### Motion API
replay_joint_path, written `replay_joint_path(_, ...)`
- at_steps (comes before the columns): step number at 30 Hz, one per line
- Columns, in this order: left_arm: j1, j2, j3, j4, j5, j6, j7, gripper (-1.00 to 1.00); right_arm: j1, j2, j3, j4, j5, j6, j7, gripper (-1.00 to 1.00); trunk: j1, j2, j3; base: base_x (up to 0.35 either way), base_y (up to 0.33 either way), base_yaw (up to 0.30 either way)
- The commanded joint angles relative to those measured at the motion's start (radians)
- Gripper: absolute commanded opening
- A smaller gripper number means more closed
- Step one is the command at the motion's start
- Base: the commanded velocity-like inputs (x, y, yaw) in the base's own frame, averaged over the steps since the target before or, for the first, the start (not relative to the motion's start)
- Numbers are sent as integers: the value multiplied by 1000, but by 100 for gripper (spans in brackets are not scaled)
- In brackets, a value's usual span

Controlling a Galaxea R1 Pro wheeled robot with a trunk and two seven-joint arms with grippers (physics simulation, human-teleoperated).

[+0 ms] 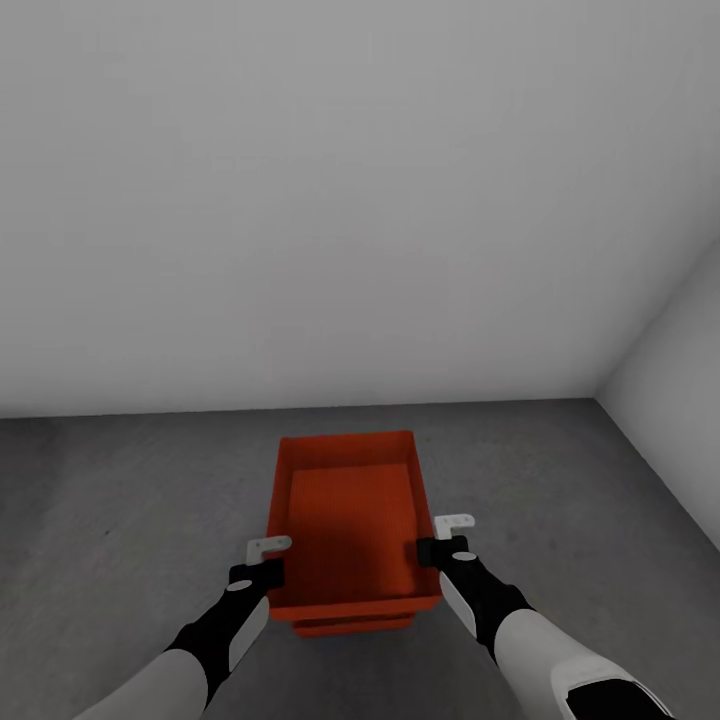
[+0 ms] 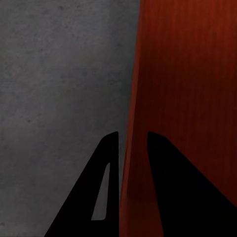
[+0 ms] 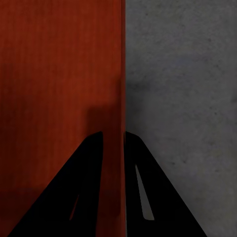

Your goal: Move the two storage containers from the living room to the garage. In the garage, place one container on the floor and stack the other container on top of it (either order is fine).

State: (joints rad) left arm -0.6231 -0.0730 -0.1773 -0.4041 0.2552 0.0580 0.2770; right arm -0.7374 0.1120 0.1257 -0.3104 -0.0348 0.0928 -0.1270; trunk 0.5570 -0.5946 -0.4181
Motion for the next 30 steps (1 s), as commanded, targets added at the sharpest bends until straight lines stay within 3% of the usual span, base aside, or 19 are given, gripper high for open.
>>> replay_joint_path(1,0,1,16,-1,58,6,16,-100,-1,0,-28,-6,-17,-39,-14,-100,4,-8,-4,0,0,0)
replay_joint_path(30,0,1,16,-1,55,6,16,-100,-1,0,-27,-6,-17,-40,-20,-100,115,-211,-95,0,0,0)
